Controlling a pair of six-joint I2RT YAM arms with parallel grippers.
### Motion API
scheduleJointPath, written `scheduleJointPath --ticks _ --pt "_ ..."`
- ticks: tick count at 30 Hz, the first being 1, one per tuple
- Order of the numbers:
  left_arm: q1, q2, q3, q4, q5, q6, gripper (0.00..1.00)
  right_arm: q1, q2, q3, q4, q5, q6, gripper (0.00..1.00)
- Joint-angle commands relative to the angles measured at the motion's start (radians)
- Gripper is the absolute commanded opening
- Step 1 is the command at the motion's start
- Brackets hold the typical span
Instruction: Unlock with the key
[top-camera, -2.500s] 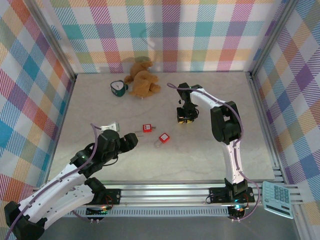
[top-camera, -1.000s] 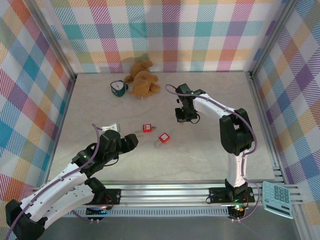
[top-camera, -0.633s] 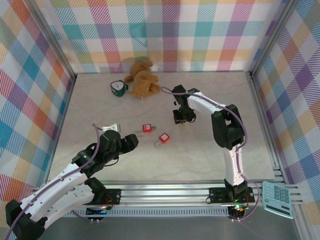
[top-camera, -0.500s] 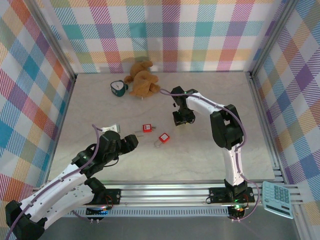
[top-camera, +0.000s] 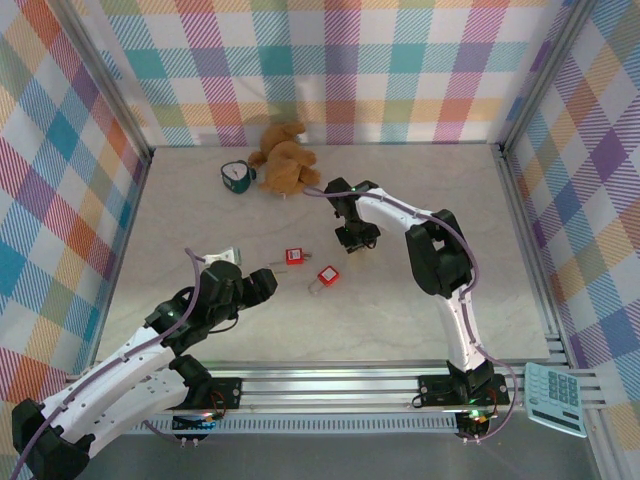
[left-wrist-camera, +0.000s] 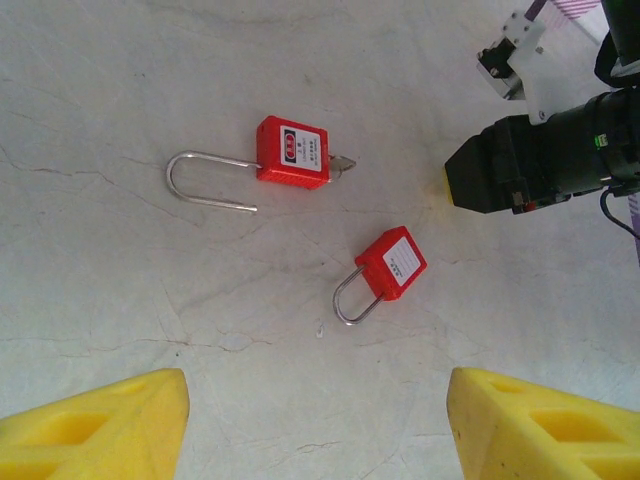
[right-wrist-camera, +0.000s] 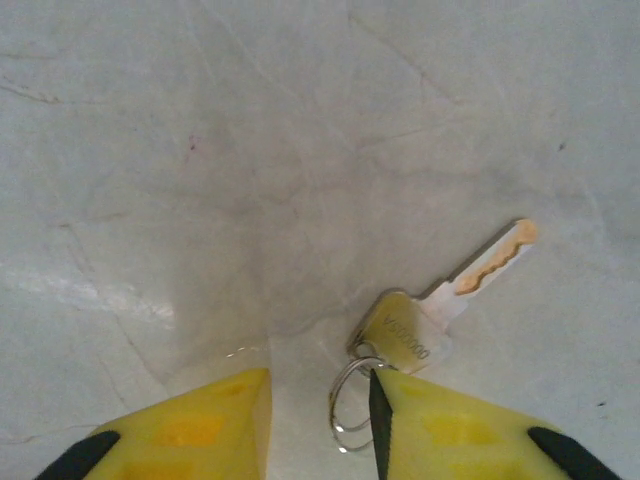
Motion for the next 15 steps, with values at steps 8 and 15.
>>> scheduleJointPath --ticks 8,15 --pt "0.007 -0.013 -0.014 0.005 0.0 -0.002 0.69 0.0 0.017 0.027 -0.049 0.051 -0.011 0.2" --pt "0.007 -0.016 -0.016 0.004 -0.001 -0.003 0.69 0.0 0.004 0.008 -0.036 0.028 -0.008 0.22"
